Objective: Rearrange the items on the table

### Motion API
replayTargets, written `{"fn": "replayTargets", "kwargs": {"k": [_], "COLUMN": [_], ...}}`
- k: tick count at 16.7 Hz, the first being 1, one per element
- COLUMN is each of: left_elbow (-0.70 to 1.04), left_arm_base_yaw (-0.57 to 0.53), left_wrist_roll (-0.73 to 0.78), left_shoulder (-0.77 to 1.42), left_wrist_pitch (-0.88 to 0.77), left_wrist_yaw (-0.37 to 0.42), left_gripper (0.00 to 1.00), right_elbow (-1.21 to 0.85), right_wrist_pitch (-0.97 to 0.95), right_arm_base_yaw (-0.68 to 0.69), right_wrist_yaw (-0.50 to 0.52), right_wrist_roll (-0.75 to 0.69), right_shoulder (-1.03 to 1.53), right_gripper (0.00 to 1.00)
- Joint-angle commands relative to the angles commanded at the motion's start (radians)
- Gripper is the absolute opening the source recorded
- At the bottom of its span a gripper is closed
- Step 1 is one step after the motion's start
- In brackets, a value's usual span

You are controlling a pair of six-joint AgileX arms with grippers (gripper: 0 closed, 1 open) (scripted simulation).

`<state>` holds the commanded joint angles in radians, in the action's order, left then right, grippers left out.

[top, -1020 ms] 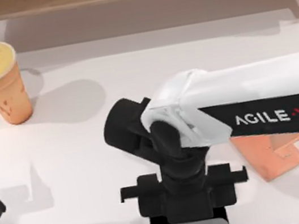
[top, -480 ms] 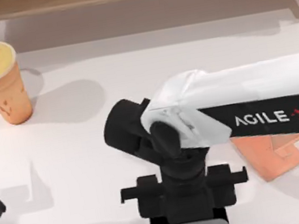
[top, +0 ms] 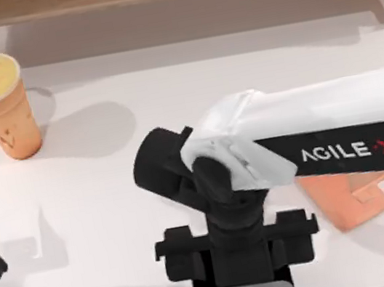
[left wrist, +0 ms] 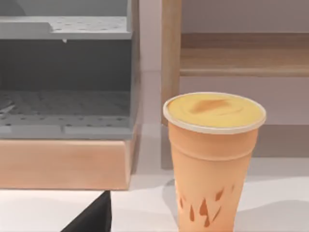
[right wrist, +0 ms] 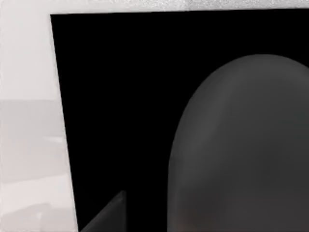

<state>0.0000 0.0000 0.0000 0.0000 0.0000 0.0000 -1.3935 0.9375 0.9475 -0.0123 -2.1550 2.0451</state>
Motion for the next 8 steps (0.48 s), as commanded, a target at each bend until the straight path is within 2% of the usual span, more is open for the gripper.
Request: {"fn": "replayTargets", "kwargs": {"k": [8], "left_elbow": [0.000], "left_arm_base_yaw": [0.000], "left_wrist_roll": [0.000], "left_shoulder": [0.000], "left_wrist_pitch": [0.000], "left_wrist_yaw": [0.000], "left_gripper": [1.00], "right_elbow": [-0.010], "right_wrist_pitch": [-0.005], "right_arm_base_yaw": [-0.008], "right_wrist_yaw": [-0.001], "right_wrist_roll": [0.010], "right_shoulder": [-0.006], "right_gripper": [1.00]}}
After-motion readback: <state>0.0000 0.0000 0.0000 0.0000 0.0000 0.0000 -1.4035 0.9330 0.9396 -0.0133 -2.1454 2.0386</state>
